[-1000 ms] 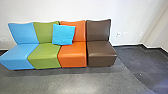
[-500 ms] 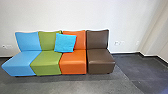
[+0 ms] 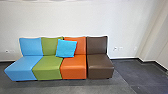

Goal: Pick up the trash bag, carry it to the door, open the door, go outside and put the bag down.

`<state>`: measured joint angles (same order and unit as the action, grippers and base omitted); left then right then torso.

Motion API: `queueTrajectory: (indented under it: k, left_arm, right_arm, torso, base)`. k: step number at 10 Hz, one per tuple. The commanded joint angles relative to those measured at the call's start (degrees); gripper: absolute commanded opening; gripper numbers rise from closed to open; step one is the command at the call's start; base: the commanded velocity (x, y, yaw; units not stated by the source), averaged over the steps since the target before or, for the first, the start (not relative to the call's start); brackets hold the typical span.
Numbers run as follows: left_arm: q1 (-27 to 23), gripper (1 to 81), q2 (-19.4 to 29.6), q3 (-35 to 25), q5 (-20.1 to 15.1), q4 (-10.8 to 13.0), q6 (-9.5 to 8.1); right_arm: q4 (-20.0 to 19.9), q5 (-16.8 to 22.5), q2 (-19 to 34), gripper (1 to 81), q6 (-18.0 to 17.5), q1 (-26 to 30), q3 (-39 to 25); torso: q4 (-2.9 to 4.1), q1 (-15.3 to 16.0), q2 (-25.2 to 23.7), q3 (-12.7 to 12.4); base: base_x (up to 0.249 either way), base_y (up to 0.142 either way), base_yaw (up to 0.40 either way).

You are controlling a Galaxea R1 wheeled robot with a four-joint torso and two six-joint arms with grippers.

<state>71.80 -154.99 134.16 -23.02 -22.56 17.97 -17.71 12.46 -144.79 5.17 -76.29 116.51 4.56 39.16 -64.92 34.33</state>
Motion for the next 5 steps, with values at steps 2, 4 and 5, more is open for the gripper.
queueTrajectory:
  k: [2,4,5]
  left_arm:
    - [-0.9,1.0,-1.1,2.4,-2.8,0.4,2.15]
    - [0.7,1.0,-2.7,4.4,-1.9,0.4,2.69]
    - [1.8,1.0,-3.1,4.9,-0.5,0.4,2.69]
  right_arm:
    - [1.2,4.1,-2.7,81.1,1.1,0.1,4.1]
    - [1.5,3.4,-6.2,81.1,1.5,-1.2,8.0]
    - [1.7,3.1,-7.9,81.1,1.9,-1.9,9.8]
  torso:
    - [0.0,-4.8,7.3,-3.8]
    - [0.0,-7.1,10.7,-2.1]
    - [0.0,-8.1,12.3,-2.3]
  base:
    - [0.0,0.0,0.0]
    - [0.0,0.0,0.0]
    - [0.0,0.0,0.0]
